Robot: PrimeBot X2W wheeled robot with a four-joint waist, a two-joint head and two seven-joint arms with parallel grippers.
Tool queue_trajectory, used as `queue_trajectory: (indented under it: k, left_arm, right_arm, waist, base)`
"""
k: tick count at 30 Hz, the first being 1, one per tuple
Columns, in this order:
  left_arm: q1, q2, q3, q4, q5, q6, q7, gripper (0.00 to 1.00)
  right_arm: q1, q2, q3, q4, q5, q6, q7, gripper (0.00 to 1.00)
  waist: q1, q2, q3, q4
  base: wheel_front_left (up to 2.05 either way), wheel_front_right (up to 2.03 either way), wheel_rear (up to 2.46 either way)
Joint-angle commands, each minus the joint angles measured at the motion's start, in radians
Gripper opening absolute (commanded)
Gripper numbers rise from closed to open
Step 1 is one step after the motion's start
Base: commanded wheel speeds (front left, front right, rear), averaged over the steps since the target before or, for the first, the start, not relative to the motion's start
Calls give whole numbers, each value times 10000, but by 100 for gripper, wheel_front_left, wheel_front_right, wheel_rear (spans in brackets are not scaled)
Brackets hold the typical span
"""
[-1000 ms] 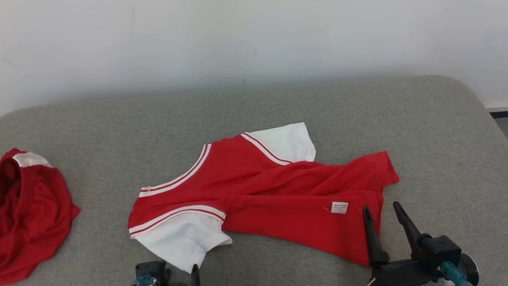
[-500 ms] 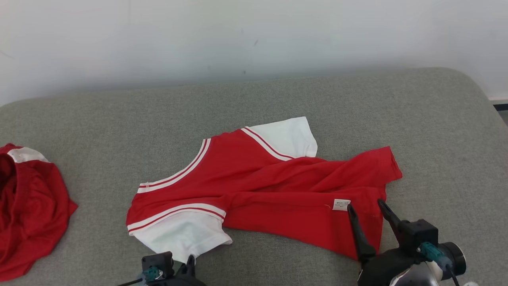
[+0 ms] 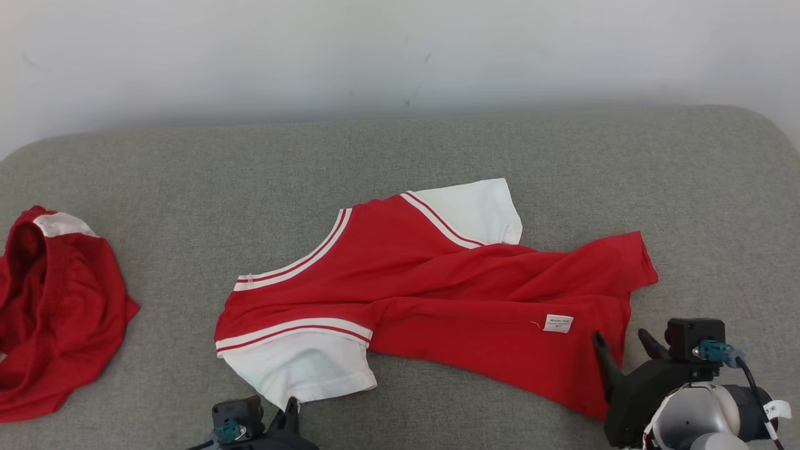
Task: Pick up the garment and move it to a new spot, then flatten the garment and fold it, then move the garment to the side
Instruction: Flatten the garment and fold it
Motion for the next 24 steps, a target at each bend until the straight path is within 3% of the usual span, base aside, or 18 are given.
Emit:
queue_trajectory:
  k: [1,14,16,17,18,19,20,24]
  left_arm:
    - [62,137,40,90,-56,68,21,0]
    - [-180,190,-58,24,-108,55,17,0]
    - [-192,195,-72,38,-123,53,12,0]
    - [-204,197,-74,48,-131,49,2,0]
    - [-218,204,-79,56,-134,49,-9,0]
    - [-228,208,-66,45,-144,57,-55,0]
    - [-244,221,-53,28,-150,64,-82,0]
    - [-297,277,117,-224,-216,90,-437,0]
  right_arm:
    - [-1,18,35,5,79,-23,52,100]
    - [-530,23,192,930,-108,-23,124,98]
    - [-612,26,255,1101,-64,-23,100,66]
    - [-653,26,292,1145,-60,-23,32,44]
    - [-691,24,325,1189,-45,-23,7,38]
    - [-710,24,365,1212,-28,-23,-60,12]
    - [-724,24,392,1213,-19,-23,-105,0]
    - [-629,23,387,1039,-34,-23,-360,0]
  waist:
    - [-1,-1,55,-5]
    - [-1,-1,401,-45]
    - [-1,-1,435,-37]
    - [-1,-1,447,-32]
    - [-1,-1,455,-29]
    - [-1,-1,458,-27]
    - [-1,-1,460,-27]
    - [-1,-1,420,-37]
  base:
    - [0,0,0]
    - [0,0,0]
    - [0,0,0]
    - [0,0,0]
    - [0,0,0]
    - [0,0,0]
    - [0,0,0]
    - [0,0,0]
